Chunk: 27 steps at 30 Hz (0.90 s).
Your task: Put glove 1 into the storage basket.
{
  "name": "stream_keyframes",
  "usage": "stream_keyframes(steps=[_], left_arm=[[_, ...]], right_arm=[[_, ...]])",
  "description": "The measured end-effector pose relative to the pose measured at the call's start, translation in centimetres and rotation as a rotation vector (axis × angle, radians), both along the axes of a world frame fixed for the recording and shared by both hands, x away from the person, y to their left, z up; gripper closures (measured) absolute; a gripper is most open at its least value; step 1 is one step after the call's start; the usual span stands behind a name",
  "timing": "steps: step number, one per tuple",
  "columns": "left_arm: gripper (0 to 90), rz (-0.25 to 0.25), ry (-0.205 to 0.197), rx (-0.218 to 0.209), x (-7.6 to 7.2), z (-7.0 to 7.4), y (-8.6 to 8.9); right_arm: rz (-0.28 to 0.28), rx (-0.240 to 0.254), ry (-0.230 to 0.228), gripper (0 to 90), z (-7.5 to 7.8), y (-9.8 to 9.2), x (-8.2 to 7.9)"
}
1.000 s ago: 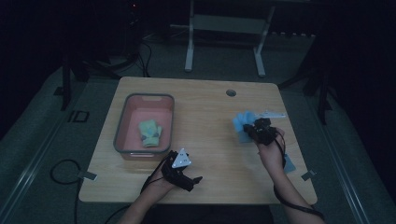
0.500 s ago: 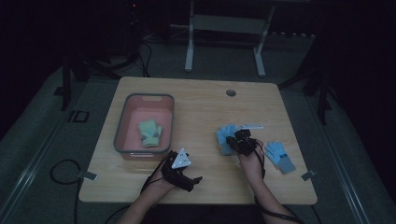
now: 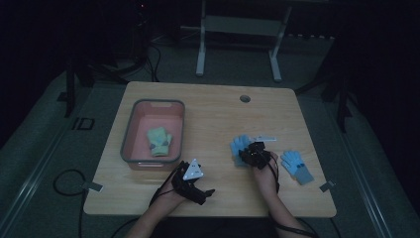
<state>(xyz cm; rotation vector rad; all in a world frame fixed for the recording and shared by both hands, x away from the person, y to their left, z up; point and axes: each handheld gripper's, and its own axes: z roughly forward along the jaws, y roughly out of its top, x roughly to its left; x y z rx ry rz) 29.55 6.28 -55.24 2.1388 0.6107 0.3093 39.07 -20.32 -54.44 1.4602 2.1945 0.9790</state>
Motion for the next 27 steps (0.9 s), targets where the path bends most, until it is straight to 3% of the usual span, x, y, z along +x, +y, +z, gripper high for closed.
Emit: stream_keyframes(steps=[7,17,27], left_arm=[[0.4,-0.006,0.004,0.003,0.0,-0.1,-0.1],[0.4,-0.008,0.01,0.011,0.0,-0.1,-0.2],[0.3,-0.012,0.011,0.013,0.0,-0.2,-0.2]], right_arm=[[0.046,-0.003,-0.01,61.9,1.6,-1.8,0.2],[0.151,-0.021,-0.073,63.1,3.3,-5.8,-0.9],[0.125,0.002,-0.093,63.6,4.2,-11.6,-1.6]])
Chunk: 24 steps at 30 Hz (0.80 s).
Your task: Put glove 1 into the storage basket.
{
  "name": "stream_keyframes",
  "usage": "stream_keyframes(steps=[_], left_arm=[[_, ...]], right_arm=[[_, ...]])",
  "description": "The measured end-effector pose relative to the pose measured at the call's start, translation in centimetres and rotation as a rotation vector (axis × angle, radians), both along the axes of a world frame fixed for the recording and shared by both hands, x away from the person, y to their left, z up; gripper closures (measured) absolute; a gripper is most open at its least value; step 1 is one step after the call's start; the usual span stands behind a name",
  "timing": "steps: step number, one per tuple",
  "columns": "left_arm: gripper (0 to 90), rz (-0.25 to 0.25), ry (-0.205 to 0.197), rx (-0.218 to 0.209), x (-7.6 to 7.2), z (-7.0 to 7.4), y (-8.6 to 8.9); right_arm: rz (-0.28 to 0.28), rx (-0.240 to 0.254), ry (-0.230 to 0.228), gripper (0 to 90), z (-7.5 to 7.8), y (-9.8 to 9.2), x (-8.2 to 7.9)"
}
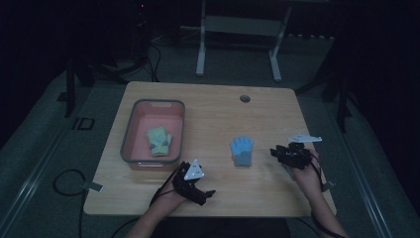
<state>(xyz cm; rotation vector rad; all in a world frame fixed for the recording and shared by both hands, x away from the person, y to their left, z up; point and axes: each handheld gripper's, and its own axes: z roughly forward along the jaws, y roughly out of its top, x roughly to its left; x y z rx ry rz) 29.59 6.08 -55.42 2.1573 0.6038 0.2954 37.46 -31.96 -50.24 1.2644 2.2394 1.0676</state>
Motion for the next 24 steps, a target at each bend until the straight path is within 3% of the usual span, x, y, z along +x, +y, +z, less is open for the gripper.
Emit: stream_keyframes(steps=[3,12,16,20,24], left_arm=[[0.3,-0.001,0.002,0.002,0.0,0.0,0.0],[0.4,-0.005,0.0,0.002,0.1,0.0,0.0],[0.4,-0.001,-0.008,0.007,0.1,0.0,-0.1],[0.4,-0.001,-0.004,0.004,0.1,0.0,0.0],[0.3,0.006,-0.01,0.008,0.1,0.0,-0.1]], right_arm=[[-0.019,-0.011,0.004,64.5,-0.1,-1.9,-0.1],[-0.005,-0.054,0.054,62.4,-1.3,-6.4,-1.0],[-0.006,-0.062,0.071,59.5,-2.1,-7.2,-1.3],[-0.03,-0.103,0.097,59.7,-3.6,-8.0,-1.4],[-0.02,-0.104,0.064,60.4,-4.1,-8.0,-1.7]])
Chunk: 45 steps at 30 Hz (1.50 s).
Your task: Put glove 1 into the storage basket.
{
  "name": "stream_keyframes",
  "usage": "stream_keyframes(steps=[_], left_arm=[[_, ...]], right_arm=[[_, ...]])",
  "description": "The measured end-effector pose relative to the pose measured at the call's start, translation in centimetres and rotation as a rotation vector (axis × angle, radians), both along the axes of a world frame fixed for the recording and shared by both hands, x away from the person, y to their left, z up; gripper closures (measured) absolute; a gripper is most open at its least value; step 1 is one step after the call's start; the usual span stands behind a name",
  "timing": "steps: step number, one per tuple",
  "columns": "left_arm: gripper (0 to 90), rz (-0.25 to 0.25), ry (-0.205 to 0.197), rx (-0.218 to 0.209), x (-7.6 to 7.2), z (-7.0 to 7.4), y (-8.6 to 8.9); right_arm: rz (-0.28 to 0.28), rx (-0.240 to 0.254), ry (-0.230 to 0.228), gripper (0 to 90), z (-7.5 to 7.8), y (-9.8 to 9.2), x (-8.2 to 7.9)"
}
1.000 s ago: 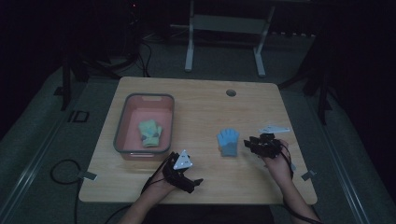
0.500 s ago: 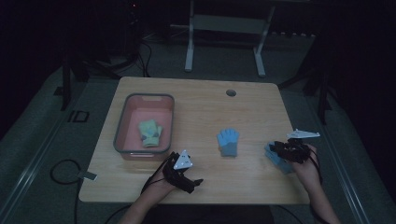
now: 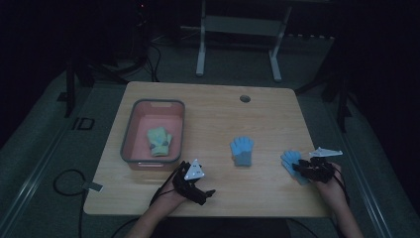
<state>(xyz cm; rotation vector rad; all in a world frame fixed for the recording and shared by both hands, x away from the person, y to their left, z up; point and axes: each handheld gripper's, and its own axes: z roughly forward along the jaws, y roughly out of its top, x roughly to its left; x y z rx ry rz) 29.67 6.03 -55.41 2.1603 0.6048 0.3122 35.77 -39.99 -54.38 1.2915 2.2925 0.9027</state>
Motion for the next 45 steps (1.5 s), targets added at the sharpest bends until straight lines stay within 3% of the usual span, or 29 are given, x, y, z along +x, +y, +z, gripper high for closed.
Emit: stream_keyframes(steps=[5,8,16,17,21,28,29,33,37,45], left_arm=[[0.3,0.002,0.001,-0.008,0.0,0.1,0.1],[0.4,0.001,0.001,-0.008,0.0,0.1,0.1],[0.3,-0.002,-0.002,-0.012,0.0,0.1,0.0],[0.3,-0.001,-0.002,-0.011,0.1,0.1,0.0],[0.3,0.0,-0.005,-0.01,0.1,0.1,0.1],[0.4,0.004,-0.014,-0.002,0.0,0.0,0.1],[0.4,0.003,-0.017,-0.002,0.0,0.1,0.1],[0.4,0.001,-0.018,-0.005,0.0,0.1,0.1],[0.4,-0.001,-0.019,-0.008,0.0,0.1,0.1],[0.3,-0.005,-0.02,-0.006,-0.1,0.1,0.0]], right_arm=[[-0.007,0.015,-0.001,78.3,-0.1,0.1,-0.2],[-0.027,0.014,0.002,83.2,0.0,0.4,-0.3],[-0.096,0.037,-0.006,84.9,1.3,1.5,-0.7],[-0.106,0.049,-0.032,85.0,2.4,2.2,-0.8],[-0.099,0.071,-0.069,84.8,4.3,4.0,-0.6],[-0.145,0.076,-0.093,84.9,5.7,6.8,0.4],[-0.184,0.085,-0.091,84.9,5.7,7.6,0.9],[-0.198,0.113,-0.087,84.9,5.4,8.3,1.5],[-0.243,0.101,-0.066,84.8,3.7,9.6,2.6],[-0.353,0.073,-0.002,79.2,1.2,9.0,4.2]])
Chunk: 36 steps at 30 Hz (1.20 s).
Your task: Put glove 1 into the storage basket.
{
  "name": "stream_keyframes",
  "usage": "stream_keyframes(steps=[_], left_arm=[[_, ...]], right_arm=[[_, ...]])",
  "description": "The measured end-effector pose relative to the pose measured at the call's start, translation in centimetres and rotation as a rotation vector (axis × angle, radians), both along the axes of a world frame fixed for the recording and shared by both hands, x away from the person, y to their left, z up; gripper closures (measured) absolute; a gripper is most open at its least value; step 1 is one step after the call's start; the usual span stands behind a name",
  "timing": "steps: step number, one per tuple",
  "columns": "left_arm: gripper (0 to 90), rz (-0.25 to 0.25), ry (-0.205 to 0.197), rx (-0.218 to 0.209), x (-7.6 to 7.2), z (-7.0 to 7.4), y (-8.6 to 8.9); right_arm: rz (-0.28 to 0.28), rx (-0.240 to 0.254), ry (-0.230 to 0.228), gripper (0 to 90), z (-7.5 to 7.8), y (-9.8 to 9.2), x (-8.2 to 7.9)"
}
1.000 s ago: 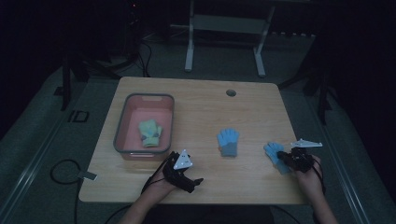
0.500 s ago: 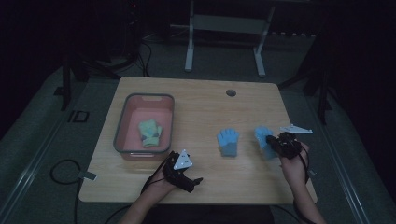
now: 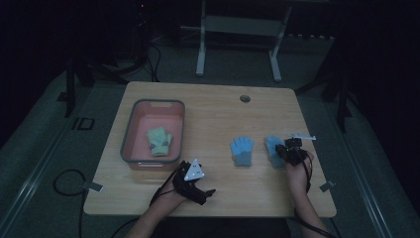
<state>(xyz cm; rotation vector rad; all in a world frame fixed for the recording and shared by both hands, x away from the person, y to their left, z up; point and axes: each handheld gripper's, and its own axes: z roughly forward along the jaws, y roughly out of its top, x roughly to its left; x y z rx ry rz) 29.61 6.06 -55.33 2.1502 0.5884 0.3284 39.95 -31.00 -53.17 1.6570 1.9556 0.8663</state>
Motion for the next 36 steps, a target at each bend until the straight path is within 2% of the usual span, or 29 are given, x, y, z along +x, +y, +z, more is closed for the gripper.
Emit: stream_keyframes(steps=[2,4,8,14,16,18,22,28,32,36], left_arm=[[0.3,-0.001,0.0,-0.001,0.0,0.0,0.0],[0.4,0.001,0.0,-0.004,0.0,0.0,0.0],[0.3,-0.003,0.0,-0.002,-0.1,0.0,-0.1],[0.3,-0.006,-0.001,-0.003,-0.1,0.0,-0.1],[0.4,-0.008,-0.001,-0.002,-0.1,0.0,-0.1],[0.3,-0.011,0.0,-0.001,-0.1,0.0,-0.1],[0.3,-0.013,0.001,-0.002,-0.1,-0.1,-0.2],[0.4,-0.011,0.001,-0.002,0.0,0.0,-0.2],[0.3,-0.013,0.001,-0.003,-0.1,-0.1,-0.2],[0.3,-0.012,0.002,-0.004,-0.1,-0.1,-0.2]], right_arm=[[0.001,-0.005,0.024,77.1,-0.8,-0.3,0.3],[0.004,0.011,0.023,76.2,-1.2,-0.5,0.2],[0.021,0.009,0.021,72.6,-0.7,-0.5,0.2],[0.08,0.009,0.007,69.9,0.4,-1.4,-0.2],[0.118,0.017,0.006,68.6,0.7,-1.7,-0.4],[0.149,-0.001,0.003,68.6,1.0,-2.2,-0.6],[0.219,-0.001,-0.003,69.0,1.4,-3.4,-0.7],[0.31,-0.001,-0.014,68.2,1.5,-4.8,-0.8],[0.407,0.001,-0.026,67.7,1.3,-5.4,-0.5],[0.484,-0.041,-0.027,67.0,0.7,-5.4,-0.1]])
